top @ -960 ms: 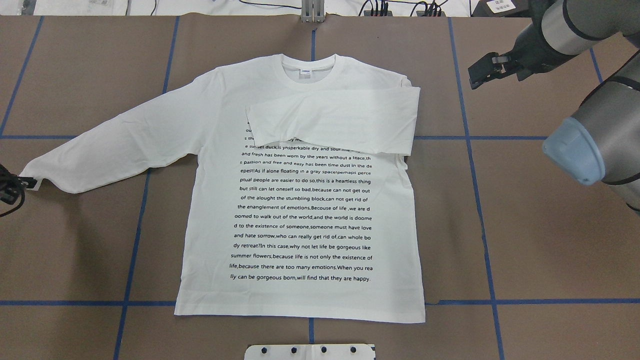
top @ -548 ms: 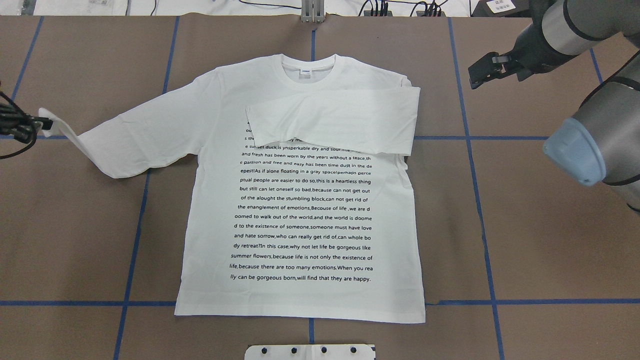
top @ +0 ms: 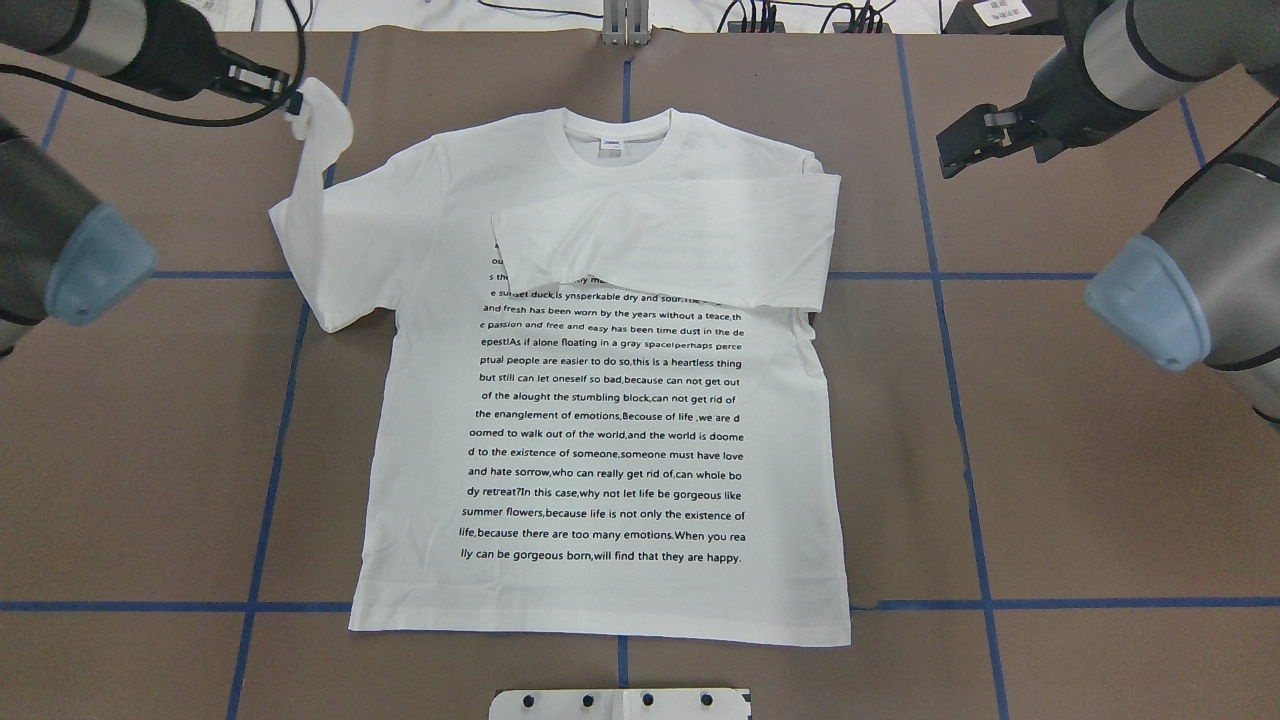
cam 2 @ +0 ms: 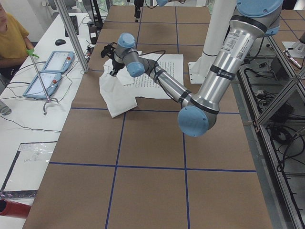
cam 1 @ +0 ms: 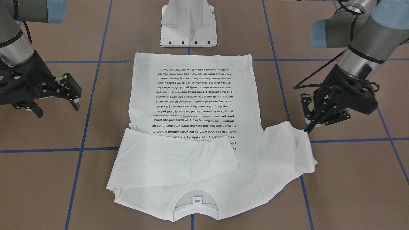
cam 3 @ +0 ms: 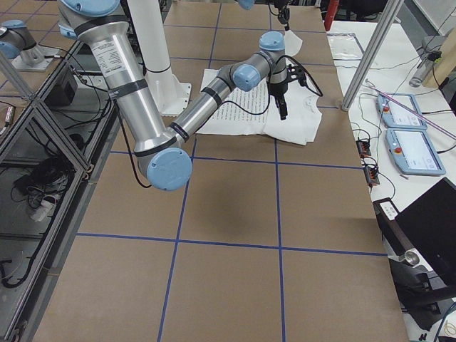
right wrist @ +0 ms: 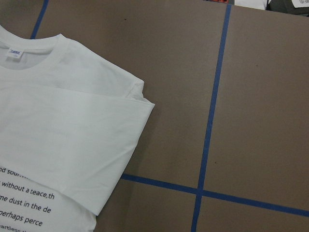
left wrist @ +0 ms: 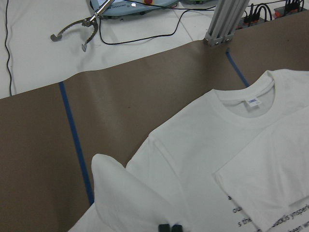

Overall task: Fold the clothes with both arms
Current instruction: 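Fold the held sleeve across the chest toward the right gripper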

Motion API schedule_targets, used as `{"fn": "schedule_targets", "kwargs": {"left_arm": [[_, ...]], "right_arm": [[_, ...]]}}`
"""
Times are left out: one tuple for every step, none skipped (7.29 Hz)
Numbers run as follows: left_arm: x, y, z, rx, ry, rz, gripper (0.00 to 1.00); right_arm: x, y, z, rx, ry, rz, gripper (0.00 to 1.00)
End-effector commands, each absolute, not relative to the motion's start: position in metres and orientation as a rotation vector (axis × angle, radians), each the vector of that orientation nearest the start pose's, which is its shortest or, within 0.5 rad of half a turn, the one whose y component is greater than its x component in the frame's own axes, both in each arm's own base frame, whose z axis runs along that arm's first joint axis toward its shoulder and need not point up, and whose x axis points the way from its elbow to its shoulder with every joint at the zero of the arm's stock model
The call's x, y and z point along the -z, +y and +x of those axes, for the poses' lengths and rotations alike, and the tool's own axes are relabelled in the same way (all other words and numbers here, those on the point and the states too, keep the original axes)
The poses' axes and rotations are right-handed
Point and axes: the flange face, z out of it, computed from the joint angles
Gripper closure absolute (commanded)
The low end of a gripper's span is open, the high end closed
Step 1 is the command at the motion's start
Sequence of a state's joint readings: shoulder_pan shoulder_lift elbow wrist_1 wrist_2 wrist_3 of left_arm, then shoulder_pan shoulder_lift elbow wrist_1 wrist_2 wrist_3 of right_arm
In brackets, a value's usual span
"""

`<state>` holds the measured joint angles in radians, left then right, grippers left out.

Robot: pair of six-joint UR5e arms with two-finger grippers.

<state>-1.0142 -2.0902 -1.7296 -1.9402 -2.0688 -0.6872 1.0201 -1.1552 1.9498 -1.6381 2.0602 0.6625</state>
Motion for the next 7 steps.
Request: {"fn": "schedule_targets", "kwargs": {"left_arm": [[-0.145,-0.593,0.365,-0.055,1.058,0.512,1.00],[-0.118,-0.575,0.415,-0.043,1.089,0.480,1.00],[-0.099,-0.545,0.469,-0.009,1.098,0.484,1.00],[-0.083,-0.519,0.522,0.015,1.135,0.472,1.00],[-0.071,-0.500,0.576,0.041,1.183,0.456,1.00],[-0.065,-0.478,0.614,0.021,1.229,0.470,1.00],[-0.079,-0.458,0.631,-0.011,1.306,0.493,0.01]], "right_arm": [[-0.272,-0.540,-0.230,0.070,-0.787,0.314,0.00],[-0.273,-0.540,-0.230,0.069,-0.787,0.313,0.00],[-0.273,-0.540,-0.230,0.067,-0.786,0.314,0.00],[-0.273,-0.540,-0.230,0.065,-0.787,0.313,0.00],[-0.273,-0.540,-0.230,0.065,-0.787,0.313,0.00],[-0.273,-0.541,-0.230,0.064,-0.785,0.313,0.00],[-0.273,-0.541,-0.230,0.064,-0.784,0.315,0.00]]}}
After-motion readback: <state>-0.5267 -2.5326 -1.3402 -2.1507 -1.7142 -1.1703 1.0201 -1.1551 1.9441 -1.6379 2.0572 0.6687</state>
